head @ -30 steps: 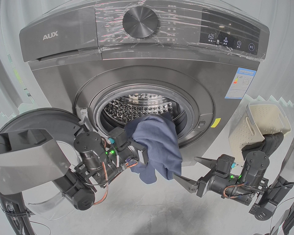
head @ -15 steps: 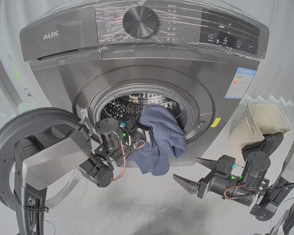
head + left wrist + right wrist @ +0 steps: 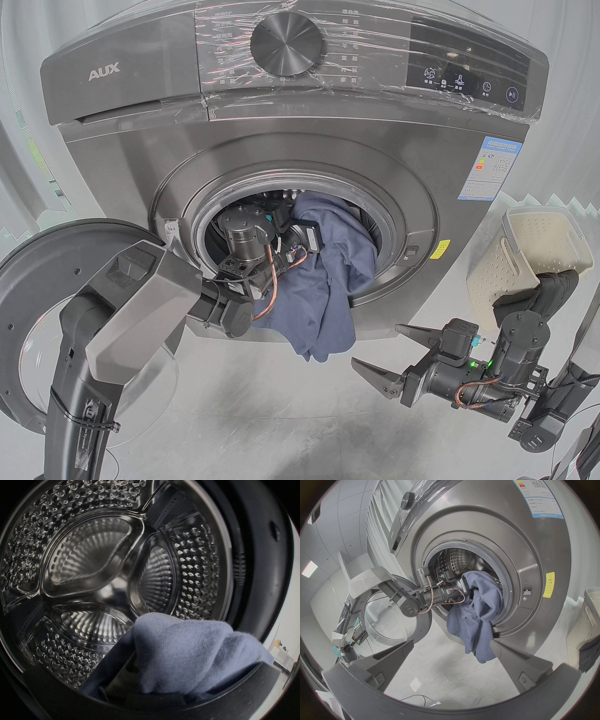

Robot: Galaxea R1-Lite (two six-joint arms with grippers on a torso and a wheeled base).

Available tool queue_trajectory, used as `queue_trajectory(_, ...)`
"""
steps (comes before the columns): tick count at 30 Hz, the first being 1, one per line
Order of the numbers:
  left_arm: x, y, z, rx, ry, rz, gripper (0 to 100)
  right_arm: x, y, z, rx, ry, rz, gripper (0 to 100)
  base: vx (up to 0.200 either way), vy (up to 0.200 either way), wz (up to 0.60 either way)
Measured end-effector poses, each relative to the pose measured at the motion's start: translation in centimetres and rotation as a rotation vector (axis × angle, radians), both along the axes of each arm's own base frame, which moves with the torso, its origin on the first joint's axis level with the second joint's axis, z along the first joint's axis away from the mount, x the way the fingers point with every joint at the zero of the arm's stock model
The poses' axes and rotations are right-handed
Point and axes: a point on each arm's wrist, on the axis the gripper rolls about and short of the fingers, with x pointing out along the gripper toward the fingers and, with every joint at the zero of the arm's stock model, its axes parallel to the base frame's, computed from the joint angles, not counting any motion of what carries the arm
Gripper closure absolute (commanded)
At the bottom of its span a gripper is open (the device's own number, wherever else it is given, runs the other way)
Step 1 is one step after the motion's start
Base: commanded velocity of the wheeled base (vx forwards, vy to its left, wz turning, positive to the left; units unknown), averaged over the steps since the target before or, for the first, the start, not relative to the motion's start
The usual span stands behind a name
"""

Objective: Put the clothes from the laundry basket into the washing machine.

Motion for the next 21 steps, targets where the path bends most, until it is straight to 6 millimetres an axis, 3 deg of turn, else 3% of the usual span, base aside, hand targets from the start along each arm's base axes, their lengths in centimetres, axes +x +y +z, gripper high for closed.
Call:
queue_trajectory(15, 4.4, -0.5, 0.2, -0.124, -0.063, 0.145, 100, 0.2, 0.2, -0.5, -0.013, 0.014, 0.002, 0, 0.000, 0.000, 0.00)
queue_trajectory(16, 4.5, -0.5, 0.0, -0.126, -0.061, 0.149, 0, 0.2, 0.2, -0.6, -0.014, 0.015, 0.002, 0, 0.000, 0.000, 0.00)
queue_trajectory(21, 4.8, -0.6, -0.5, -0.123, -0.046, 0.153, 0, 0.2, 0.2, -0.7, -0.017, 0.018, 0.003, 0, 0.000, 0.000, 0.00)
